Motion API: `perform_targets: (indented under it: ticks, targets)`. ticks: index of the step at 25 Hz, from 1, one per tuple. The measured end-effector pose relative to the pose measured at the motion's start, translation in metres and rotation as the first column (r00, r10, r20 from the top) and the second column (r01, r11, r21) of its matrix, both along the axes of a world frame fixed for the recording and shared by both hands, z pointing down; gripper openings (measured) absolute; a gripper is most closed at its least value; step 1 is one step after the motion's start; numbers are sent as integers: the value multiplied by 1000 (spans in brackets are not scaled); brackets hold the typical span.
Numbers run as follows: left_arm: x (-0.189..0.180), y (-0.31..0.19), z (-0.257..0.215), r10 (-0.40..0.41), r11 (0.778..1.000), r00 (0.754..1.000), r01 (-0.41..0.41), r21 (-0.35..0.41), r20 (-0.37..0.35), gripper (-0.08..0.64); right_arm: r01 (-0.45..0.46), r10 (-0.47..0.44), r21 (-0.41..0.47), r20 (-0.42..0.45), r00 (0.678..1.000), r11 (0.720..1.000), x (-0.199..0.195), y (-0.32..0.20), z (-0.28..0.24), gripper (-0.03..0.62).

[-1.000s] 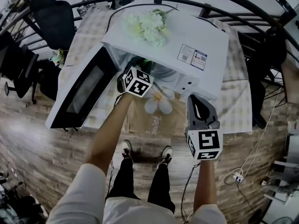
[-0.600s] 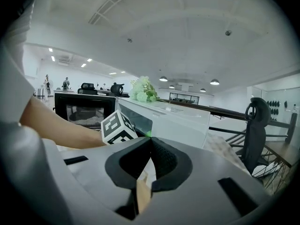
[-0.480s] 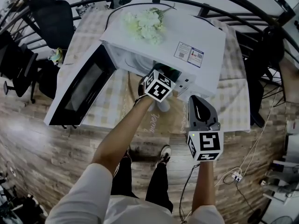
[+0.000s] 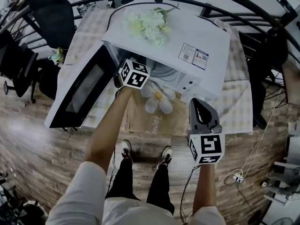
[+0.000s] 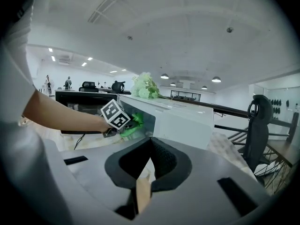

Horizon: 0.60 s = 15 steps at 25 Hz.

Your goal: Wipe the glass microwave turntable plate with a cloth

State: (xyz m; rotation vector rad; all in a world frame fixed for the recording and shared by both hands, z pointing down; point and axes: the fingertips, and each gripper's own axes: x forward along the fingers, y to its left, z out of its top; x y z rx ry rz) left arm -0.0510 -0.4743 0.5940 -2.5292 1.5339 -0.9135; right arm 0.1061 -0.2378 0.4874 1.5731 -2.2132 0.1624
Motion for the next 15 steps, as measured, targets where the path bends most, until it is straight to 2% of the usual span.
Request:
perform_targets:
  ticks: [3,6,15]
  targets:
    - [-16,-5,16,-2,999,1000,3,-36,28,84,3,-3,-1,-11,1000,1000,-4,-3,4,14]
    - [-8,1,20,38,999,999,-37,-35,38,84,6,-6,-1,-12,1000,1000,-9,-6,5,14]
    - [39,30,20,124,989,991,-127,-77,-40,84,-5,5,13,-6,1000,1000,-14,-11,0,14]
